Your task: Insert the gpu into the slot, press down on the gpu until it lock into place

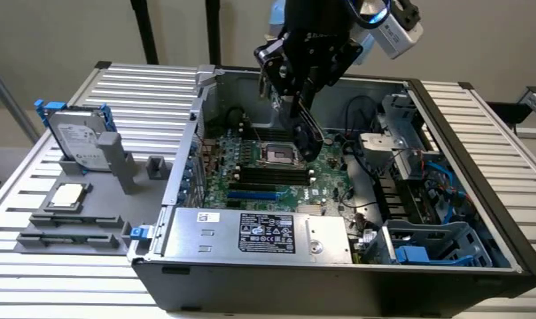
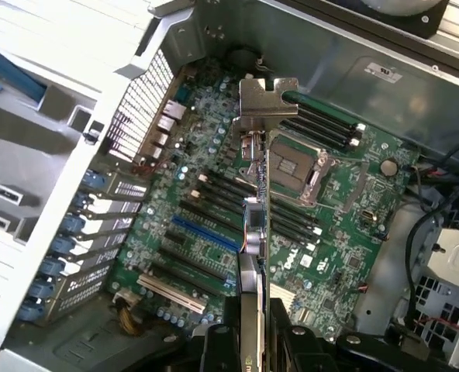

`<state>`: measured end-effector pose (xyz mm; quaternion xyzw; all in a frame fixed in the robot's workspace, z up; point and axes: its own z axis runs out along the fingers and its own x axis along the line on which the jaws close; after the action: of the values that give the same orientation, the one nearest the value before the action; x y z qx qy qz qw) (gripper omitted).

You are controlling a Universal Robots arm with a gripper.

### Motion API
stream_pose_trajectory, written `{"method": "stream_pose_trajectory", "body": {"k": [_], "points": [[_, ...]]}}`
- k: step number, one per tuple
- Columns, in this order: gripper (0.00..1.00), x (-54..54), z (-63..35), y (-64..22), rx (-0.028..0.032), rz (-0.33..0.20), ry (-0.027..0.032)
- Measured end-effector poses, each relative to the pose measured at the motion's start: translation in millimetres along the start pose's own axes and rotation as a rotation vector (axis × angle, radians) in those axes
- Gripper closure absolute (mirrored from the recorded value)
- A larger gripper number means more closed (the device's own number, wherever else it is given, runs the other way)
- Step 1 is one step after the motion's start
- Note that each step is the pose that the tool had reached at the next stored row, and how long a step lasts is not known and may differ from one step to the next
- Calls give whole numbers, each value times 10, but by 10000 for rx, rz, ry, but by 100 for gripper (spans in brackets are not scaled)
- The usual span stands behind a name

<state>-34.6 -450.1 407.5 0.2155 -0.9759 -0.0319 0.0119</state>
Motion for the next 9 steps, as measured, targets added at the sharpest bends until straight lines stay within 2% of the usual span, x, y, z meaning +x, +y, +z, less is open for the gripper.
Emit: {"method": "stream_pose_trajectory", "body": {"k": [9], "points": [[74, 0, 37, -3, 116, -1640, -108]]}}
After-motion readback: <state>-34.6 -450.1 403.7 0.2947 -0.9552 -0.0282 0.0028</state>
